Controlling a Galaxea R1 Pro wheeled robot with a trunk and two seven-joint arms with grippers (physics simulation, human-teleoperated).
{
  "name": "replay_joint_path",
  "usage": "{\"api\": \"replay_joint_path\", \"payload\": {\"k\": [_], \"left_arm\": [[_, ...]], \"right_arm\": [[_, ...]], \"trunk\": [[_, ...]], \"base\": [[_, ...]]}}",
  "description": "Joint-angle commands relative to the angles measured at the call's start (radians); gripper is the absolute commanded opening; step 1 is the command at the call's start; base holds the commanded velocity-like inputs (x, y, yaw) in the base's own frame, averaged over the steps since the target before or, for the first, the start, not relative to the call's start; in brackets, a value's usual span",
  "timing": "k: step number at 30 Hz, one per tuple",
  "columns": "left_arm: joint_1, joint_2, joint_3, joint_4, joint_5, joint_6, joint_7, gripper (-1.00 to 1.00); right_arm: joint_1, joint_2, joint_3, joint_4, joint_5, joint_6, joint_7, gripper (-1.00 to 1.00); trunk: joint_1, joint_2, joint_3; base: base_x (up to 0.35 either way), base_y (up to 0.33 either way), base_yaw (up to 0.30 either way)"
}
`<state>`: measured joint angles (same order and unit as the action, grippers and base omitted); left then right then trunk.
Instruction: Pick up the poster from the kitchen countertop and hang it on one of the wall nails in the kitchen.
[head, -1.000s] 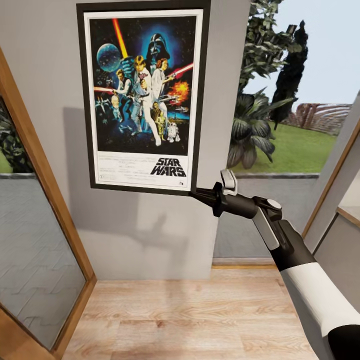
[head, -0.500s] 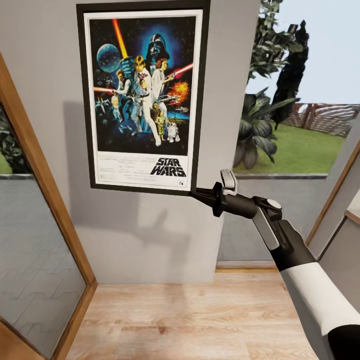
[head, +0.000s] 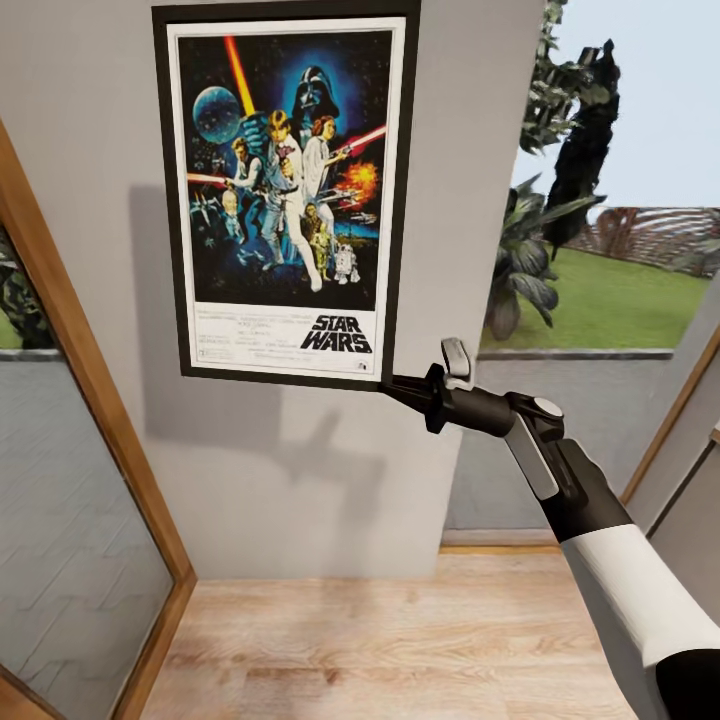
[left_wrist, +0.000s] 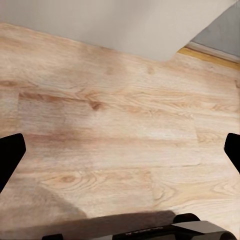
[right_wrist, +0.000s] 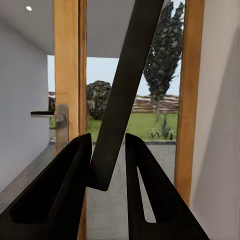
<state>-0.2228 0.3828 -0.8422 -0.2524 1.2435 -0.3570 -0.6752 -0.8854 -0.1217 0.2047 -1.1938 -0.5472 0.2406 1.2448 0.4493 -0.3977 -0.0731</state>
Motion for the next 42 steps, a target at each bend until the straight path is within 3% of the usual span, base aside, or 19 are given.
{"api": "replay_joint_path", "payload": {"k": [1,42], "left_arm": [[-0.001,0.001,-0.008,0.000,0.008,-0.005,-0.001,1.00],[-0.001,0.001,-0.008,-0.001,0.008,-0.005,-0.002,1.00]], "right_arm": [[-0.001,-0.001,0.002,0.000,-0.010,0.011,0.001,-1.00],[-0.001,-0.001,0.002,0.000,-0.010,0.011,0.001,-1.00]], "trunk": [[0.001,-0.002,-0.002],[0.001,-0.002,-0.002]], "base": [[0.073,0.043,0.000],[0.128,0.048,0.000]]}}
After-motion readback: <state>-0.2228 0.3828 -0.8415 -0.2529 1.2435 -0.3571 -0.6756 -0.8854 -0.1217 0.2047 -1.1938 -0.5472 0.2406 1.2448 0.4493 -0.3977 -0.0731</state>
